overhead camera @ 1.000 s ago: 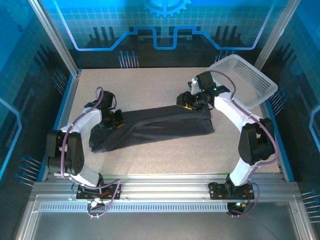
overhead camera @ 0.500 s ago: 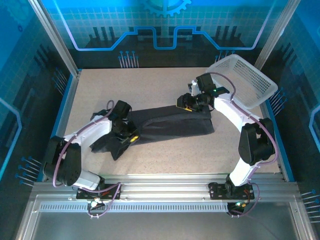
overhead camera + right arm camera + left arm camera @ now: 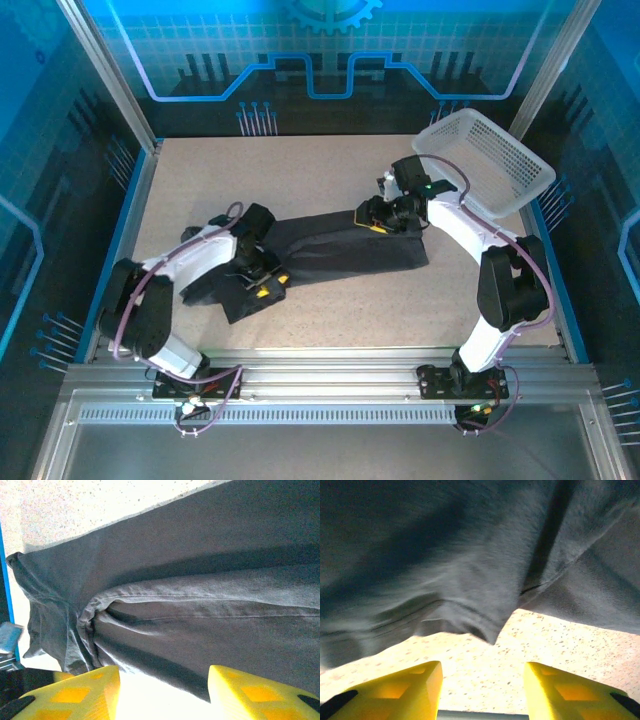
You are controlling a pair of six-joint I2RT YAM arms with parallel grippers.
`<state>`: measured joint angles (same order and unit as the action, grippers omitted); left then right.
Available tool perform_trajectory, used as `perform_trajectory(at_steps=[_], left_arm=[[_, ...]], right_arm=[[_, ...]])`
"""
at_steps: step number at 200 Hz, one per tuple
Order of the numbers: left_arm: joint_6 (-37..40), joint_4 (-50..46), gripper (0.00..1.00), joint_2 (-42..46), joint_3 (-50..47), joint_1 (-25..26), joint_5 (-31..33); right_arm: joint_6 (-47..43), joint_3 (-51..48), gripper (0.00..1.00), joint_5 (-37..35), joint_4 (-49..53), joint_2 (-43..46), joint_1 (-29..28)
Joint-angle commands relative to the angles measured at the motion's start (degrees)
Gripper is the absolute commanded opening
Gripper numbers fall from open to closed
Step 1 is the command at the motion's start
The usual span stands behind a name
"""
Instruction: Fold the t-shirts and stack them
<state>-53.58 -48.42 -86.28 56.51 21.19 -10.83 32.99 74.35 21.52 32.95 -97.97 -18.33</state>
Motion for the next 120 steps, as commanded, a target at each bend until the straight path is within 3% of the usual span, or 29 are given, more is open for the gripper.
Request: perform_trajectory(at_steps=[1, 30, 47, 120], left_arm=[[0.95, -8.48, 0.48, 7.01, -2.2, -4.34, 7.36], [2.77, -3.38, 0.47, 13.82, -9.5, -17.82, 4.91], [4.88, 3.35, 0.47, 14.82, -11.81, -22.78, 3.38], [17.89, 14.14, 0.46, 3.5, -11.7, -32.5, 6.56]], right_arm=[[0.15, -0.87, 0.5, 0.93, 1.24, 1.24, -0.42], [-0.82, -1.05, 0.5, 3.84, -0.04, 0.69, -0.83], [-1.97, -0.38, 0.5, 6.18, -0.45, -0.29, -1.77], [-2.66, 1.24, 0.51, 8.94, -0.71, -1.68, -3.58]])
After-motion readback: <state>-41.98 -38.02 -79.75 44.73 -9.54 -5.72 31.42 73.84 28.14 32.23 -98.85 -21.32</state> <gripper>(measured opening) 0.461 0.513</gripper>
